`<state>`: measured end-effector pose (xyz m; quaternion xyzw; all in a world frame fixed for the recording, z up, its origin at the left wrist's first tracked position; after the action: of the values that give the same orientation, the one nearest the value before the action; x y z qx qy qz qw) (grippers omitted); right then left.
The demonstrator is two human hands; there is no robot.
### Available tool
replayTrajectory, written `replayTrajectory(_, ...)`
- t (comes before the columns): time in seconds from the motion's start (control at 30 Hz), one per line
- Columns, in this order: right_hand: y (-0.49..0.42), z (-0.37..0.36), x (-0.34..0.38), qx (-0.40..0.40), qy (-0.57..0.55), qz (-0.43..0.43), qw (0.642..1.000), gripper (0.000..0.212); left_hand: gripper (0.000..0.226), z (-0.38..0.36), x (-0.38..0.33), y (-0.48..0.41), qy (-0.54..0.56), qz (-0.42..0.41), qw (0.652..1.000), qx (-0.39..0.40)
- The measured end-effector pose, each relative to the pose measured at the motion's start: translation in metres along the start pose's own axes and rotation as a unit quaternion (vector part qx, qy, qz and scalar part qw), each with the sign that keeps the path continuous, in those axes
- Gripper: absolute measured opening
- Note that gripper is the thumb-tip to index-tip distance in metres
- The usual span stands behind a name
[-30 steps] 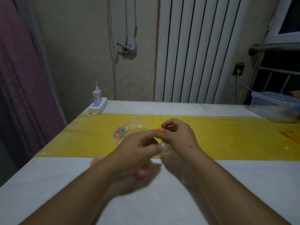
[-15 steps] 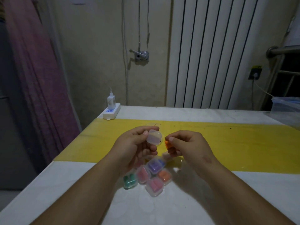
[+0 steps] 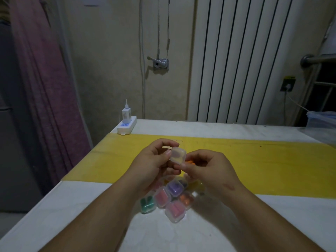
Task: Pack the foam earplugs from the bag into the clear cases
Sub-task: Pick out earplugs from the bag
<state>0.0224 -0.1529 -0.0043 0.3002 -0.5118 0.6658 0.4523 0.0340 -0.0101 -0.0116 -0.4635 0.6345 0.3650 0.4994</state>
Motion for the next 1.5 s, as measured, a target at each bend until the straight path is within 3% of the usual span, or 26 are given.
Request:
replayTrajectory(0.23,0.001,0.001,0.005,-0.011,-0.009,0.024,1.000,0.001,0.032,0.006,-0.005,0.000,-0.047,-0.024,0.998,-0.024)
replayTrajectory(0.47,0.000,-0.005,-0.012,-0.003,-0.165,-0.054,0.985,0.009,0.037,0.006,-0.002,-0.002,-0.008,-0.021,1.000,-0.012)
replayTrajectory(0.67,-0.001,-0.006,-0.016,-0.010,-0.196,-0.071,0.978,0.011,0.037,0.002,-0.002,-0.001,-0.013,-0.020,1.000,0.002)
replayTrajectory(1.03,-0.004,0.000,-0.014,-0.022,-0.169,-0.048,0.984,0.011,0.020,0.006,-0.005,0.000,-0.041,-0.024,0.999,-0.016)
replayTrajectory(1.3,-0.005,0.008,-0.002,-0.032,-0.133,0.006,0.991,0.011,0.039,0.006,-0.010,0.002,-0.101,-0.067,0.992,-0.043)
replayTrajectory(1.5,-0.001,0.003,0.003,-0.015,-0.107,0.004,0.994,0.010,0.033,0.008,-0.015,0.002,-0.112,-0.095,0.987,-0.057)
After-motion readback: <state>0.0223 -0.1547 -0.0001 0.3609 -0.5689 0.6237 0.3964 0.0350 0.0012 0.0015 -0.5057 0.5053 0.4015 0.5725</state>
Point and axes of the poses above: each hand's wrist, its own y-axis away from the middle knuckle, its own z-axis out of the back of the hand, x = y × z, the point moved 9 cm from there along -y, towards the middle knuckle, and after that the axes turned 8 degrees about z, right-handed, at the moved point
